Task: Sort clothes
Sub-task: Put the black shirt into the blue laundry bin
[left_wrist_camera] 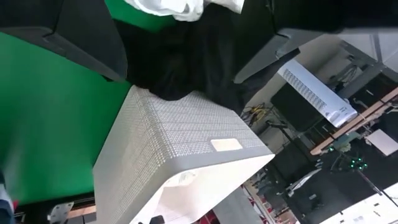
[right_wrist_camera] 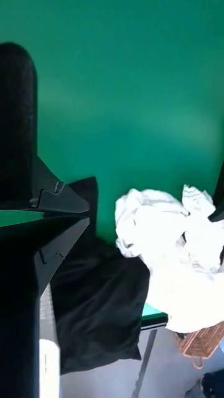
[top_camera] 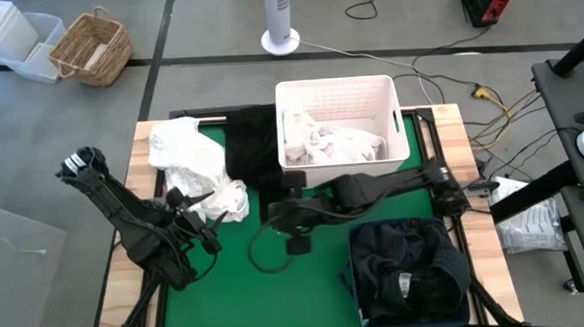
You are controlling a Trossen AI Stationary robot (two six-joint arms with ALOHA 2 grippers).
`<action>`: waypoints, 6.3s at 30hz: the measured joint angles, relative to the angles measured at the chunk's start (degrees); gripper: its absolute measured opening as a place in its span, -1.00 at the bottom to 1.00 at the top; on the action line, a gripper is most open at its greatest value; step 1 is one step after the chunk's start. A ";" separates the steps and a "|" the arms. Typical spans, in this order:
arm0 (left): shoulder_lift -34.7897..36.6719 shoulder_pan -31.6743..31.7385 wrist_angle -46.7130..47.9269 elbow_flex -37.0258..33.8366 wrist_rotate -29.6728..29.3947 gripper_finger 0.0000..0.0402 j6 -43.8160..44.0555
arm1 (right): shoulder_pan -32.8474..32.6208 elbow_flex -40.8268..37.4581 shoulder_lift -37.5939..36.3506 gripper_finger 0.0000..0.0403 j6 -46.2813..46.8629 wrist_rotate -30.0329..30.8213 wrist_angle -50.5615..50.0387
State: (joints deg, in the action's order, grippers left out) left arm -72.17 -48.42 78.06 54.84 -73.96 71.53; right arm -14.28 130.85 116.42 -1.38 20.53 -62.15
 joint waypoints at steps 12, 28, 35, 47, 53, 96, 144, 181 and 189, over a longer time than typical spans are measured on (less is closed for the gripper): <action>1.07 0.08 2.09 -2.50 1.39 0.31 0.08 | 3.93 3.91 11.18 -0.94 1.93 0.17 1.19; 1.08 0.13 2.05 -2.48 1.47 0.31 1.19 | 4.69 3.86 21.87 -0.93 1.80 6.48 1.56; 1.06 0.13 1.68 -2.48 3.04 0.31 1.86 | 5.05 3.84 24.18 -0.68 1.52 6.04 1.65; 1.06 0.14 2.32 -2.48 4.73 0.31 2.91 | 5.34 3.68 25.51 0.04 2.31 6.03 1.66; 1.13 0.15 11.68 -2.48 11.15 0.31 15.17 | 5.31 2.53 25.51 0.28 2.92 6.04 1.66; 0.30 0.11 9.39 -2.81 11.54 0.31 12.96 | 2.50 -9.22 9.92 -0.95 8.70 5.02 4.13; -4.82 6.46 -50.21 1.61 2.49 0.31 -52.59 | -2.53 -8.66 -18.88 -0.96 -8.31 0.47 27.35; -13.28 19.88 -88.54 3.61 11.77 -0.96 -91.06 | -3.35 -8.64 -23.61 -0.92 -8.23 -4.38 26.04; -13.15 15.62 -83.48 15.35 12.01 -0.99 -96.95 | -3.09 -8.48 -27.95 -0.67 -4.27 -3.49 17.66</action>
State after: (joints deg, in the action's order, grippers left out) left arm -85.32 -32.80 -5.42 70.19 -61.95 -25.43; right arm -17.37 122.37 88.47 -5.65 17.04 -44.49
